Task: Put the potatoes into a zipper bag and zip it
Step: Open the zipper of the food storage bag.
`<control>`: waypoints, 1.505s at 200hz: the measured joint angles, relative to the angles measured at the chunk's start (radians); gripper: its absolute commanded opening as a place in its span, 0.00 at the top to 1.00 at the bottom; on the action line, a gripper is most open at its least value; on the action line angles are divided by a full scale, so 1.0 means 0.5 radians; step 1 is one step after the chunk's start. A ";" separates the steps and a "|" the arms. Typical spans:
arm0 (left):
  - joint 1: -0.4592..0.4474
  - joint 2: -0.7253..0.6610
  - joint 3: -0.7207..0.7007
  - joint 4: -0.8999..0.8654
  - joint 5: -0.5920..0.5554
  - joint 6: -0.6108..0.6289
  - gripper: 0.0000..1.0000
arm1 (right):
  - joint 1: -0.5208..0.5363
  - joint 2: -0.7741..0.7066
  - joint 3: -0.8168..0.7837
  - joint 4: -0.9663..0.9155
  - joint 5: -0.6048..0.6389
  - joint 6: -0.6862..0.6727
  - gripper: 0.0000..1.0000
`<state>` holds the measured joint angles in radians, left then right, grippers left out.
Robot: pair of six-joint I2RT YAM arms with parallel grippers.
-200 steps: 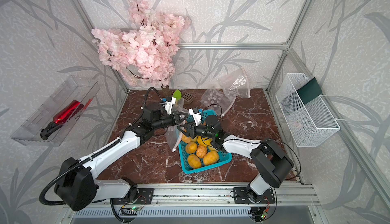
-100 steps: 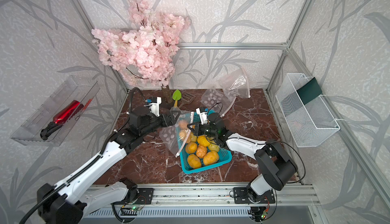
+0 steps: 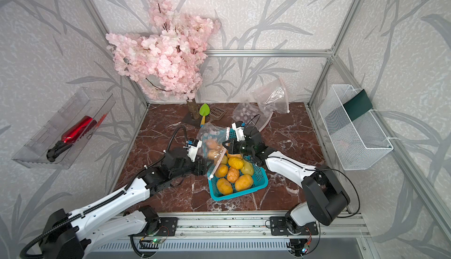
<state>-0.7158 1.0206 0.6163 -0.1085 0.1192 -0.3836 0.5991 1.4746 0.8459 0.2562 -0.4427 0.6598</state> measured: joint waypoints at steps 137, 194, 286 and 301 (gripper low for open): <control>-0.288 0.517 0.395 -0.069 -0.433 0.202 0.36 | 0.021 -0.008 0.056 -0.037 -0.018 -0.004 1.00; -0.299 0.552 0.413 -0.068 -0.478 0.216 0.57 | 0.033 -0.008 0.056 -0.038 -0.017 -0.005 1.00; -0.298 0.529 0.396 -0.037 -0.460 0.224 0.62 | 0.034 -0.008 0.056 -0.037 -0.015 -0.005 0.98; -0.298 0.529 0.396 -0.036 -0.462 0.224 0.67 | 0.034 -0.008 0.056 -0.037 -0.015 -0.005 0.98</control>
<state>-0.8650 1.2850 0.8143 -0.1265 -0.1116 -0.2714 0.6163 1.4708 0.8742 0.2375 -0.4503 0.6571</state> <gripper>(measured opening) 0.364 0.051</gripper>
